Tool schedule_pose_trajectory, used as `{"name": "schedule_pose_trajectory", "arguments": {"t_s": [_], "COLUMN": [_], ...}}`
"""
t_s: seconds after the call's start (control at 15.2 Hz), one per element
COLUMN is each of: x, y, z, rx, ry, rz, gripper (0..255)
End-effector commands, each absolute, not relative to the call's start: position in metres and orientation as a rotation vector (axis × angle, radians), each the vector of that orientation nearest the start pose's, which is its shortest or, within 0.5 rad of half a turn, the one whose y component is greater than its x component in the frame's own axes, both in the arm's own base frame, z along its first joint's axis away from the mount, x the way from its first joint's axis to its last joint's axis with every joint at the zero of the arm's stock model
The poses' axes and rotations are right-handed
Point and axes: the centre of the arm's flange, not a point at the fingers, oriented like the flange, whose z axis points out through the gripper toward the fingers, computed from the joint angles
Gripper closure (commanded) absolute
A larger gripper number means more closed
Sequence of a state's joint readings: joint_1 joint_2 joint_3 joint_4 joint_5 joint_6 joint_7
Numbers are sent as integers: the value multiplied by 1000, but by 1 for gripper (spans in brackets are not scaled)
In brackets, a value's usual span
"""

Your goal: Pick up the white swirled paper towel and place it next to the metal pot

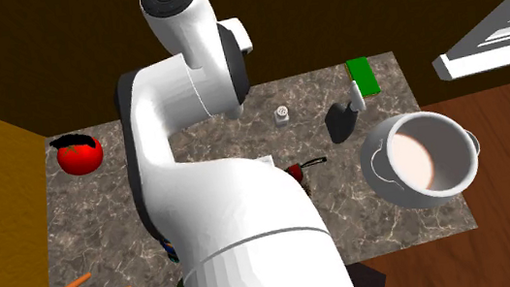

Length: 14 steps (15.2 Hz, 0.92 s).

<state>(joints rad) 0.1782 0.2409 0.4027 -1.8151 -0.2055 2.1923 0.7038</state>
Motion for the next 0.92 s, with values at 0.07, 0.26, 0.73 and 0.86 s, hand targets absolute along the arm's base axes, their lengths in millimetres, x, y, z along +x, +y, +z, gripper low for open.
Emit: {"name": "schedule_pose_trajectory", "arguments": {"t_s": [0.07, 0.26, 0.73, 0.86], "x": [545, 547, 547, 547], "y": [330, 330, 330, 330], "z": [417, 408, 409, 408], "rx": [-3101, -3101, -3101, -3101], "ry": [53, 53, 53, 53], "rz": [-276, -276, -276, -276], "gripper": [0, 0, 255, 255]}}
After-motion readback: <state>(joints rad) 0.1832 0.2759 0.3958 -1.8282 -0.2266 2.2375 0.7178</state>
